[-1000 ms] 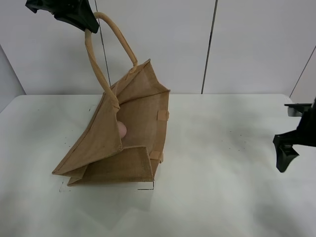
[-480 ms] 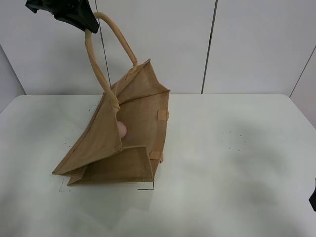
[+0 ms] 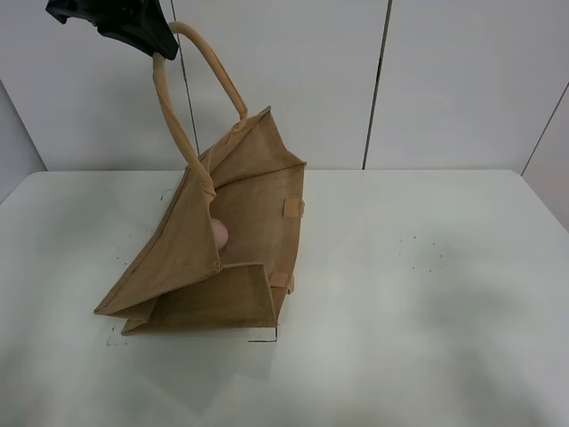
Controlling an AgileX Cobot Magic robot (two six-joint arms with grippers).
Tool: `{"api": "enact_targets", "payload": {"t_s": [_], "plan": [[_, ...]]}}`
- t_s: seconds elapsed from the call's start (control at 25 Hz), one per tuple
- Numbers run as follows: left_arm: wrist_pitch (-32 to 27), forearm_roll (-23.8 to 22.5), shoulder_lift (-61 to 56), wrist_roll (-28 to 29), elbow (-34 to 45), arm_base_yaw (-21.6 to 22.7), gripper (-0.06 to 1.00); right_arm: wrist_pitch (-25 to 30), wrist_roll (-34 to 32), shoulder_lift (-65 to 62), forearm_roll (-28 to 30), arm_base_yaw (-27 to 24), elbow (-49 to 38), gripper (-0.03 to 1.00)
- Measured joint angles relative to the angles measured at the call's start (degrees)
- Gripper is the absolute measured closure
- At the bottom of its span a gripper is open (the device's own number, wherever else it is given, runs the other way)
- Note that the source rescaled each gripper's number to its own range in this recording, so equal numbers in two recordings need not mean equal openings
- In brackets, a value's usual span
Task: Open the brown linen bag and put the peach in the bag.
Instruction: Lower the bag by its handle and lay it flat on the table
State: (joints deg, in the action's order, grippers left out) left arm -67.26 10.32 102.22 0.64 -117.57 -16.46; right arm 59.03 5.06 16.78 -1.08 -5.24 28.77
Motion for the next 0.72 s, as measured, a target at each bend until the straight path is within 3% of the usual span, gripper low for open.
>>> {"api": "enact_targets", "payload": {"t_s": [0.72], "plan": [[0.0, 0.0, 0.0, 0.0, 0.0, 0.0, 0.94, 0.0, 0.0, -17.0, -0.3, 2.2, -0.1, -0.03]]}}
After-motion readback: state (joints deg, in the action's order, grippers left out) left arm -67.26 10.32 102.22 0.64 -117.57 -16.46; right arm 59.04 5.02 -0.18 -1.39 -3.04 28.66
